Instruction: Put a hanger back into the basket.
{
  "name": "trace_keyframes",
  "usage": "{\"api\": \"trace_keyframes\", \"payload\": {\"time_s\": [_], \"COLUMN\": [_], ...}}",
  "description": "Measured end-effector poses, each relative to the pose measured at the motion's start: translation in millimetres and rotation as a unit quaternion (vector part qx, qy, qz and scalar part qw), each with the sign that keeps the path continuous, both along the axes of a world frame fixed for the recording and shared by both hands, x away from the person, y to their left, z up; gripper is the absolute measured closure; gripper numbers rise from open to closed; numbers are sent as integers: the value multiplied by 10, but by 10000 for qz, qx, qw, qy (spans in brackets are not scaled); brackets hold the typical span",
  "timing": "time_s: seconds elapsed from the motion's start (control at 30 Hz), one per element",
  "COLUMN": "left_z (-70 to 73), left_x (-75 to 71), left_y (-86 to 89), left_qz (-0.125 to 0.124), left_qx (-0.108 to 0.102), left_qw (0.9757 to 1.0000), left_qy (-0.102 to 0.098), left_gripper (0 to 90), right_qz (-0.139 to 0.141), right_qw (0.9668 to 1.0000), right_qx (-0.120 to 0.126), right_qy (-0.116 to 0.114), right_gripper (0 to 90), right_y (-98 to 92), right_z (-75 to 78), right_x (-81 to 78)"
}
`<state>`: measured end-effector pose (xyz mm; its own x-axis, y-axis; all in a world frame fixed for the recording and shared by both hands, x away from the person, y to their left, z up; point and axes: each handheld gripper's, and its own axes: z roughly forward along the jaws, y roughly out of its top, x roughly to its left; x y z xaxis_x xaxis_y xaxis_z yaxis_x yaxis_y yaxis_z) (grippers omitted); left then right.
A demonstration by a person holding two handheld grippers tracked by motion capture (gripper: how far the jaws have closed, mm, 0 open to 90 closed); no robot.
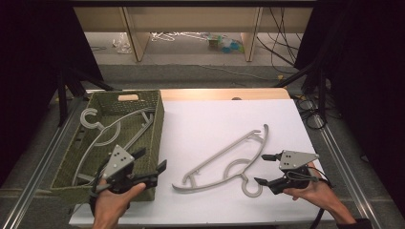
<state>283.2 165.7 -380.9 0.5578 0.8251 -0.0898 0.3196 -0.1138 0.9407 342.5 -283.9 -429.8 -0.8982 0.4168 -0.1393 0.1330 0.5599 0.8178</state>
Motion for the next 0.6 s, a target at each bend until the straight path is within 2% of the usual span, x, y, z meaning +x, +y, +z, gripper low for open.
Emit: {"api": "trace_keyframes", "payload": {"time_s": [0.03, 0.13, 0.23, 0.27, 0.3, 0.4, 0.47, 0.53, 0.6], "left_z": [-25, -97, -169, -206, -226, -280, -324, -344, -362], "left_x": [-18, -62, -95, -112, -111, -110, -130, -127, -139], "left_y": [-43, -150, -224, -261, -273, -308, -335, -333, -338], "left_qz": [-39, -266, -327, -343, -462, -685, -612, -687, -657], "left_qx": [-93, -62, -107, -161, -56, -3, -85, -7, -50], "left_qw": [9999, 9996, 9994, 9993, 9989, 9976, 9980, 9976, 9978], "left_qy": [32, -5, -9, 56, 11, 40, 118, 69, 54], "left_gripper": [180, 178, 172, 172, 172, 171, 171, 171, 167], "right_qz": [-15, -24, -23, -21, -28, -21, -6, -4, -28], "right_qw": [10000, 10000, 10000, 10000, 10000, 10000, 10000, 10000, 10000], "right_qx": [-8, 24, 21, 16, 0, -25, -42, -45, -67], "right_qy": [13, -5, -17, -9, 2, -3, -8, -1, 28], "right_gripper": [217, 217, 217, 217, 217, 217, 219, 218, 218], "right_y": [-5, -7, -6, -4, -2, 3, -1, -5, -14], "right_z": [8, 6, 7, 6, 6, 1, 0, -2, 0], "right_x": [-5, -13, -19, -20, -24, -22, -20, -16, -16]}}
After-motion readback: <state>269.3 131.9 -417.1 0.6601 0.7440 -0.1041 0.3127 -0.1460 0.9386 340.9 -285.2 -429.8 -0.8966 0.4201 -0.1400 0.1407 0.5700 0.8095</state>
